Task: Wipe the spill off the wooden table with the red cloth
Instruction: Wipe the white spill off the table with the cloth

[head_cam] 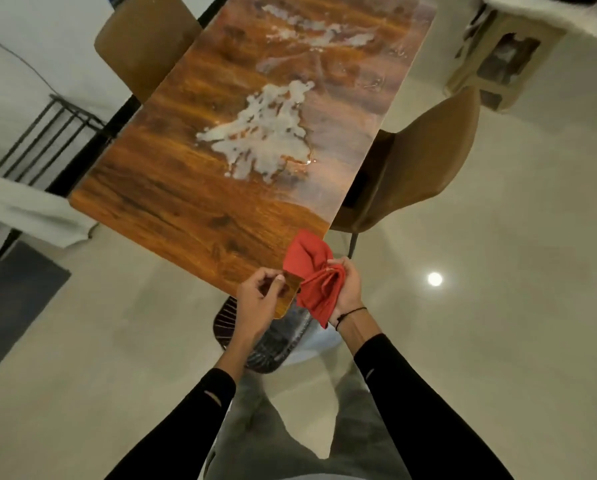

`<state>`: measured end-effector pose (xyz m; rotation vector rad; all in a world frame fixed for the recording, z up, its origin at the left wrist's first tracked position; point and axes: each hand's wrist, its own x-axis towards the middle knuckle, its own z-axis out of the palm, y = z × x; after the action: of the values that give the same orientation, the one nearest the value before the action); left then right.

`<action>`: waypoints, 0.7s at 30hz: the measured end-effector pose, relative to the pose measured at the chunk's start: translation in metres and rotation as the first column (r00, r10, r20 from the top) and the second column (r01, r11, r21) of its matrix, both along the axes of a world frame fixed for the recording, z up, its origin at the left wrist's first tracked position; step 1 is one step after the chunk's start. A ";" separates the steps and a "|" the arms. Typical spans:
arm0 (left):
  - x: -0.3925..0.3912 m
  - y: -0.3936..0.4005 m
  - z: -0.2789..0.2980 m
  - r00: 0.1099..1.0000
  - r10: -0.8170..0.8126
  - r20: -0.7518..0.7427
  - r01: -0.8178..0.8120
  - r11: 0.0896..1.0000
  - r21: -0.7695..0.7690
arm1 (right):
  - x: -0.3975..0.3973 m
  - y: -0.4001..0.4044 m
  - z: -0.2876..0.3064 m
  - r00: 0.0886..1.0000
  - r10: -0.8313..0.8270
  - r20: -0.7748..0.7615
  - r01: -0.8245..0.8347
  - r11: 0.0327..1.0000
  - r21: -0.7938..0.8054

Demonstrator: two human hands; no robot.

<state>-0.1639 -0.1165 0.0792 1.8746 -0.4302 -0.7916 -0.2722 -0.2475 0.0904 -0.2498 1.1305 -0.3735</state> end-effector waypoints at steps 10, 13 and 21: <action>-0.053 -0.037 0.013 0.962 0.267 -0.062 -0.270 0.961 -0.055 | -0.009 -0.053 0.030 0.969 0.242 0.044 -0.239 0.970 -0.052; -0.047 -0.049 0.007 0.957 0.288 -0.047 -0.290 0.955 -0.054 | -0.006 -0.067 0.024 0.963 0.260 0.074 -0.258 0.965 -0.038; -0.047 -0.092 -0.019 0.878 0.472 -0.083 -0.475 0.879 -0.032 | 0.015 -0.139 0.008 0.873 0.407 0.267 -0.437 0.898 0.059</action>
<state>-0.2108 -0.2087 0.0600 1.7910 0.0632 -0.5058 -0.2572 -0.3862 0.0984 -0.3288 0.8162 0.0545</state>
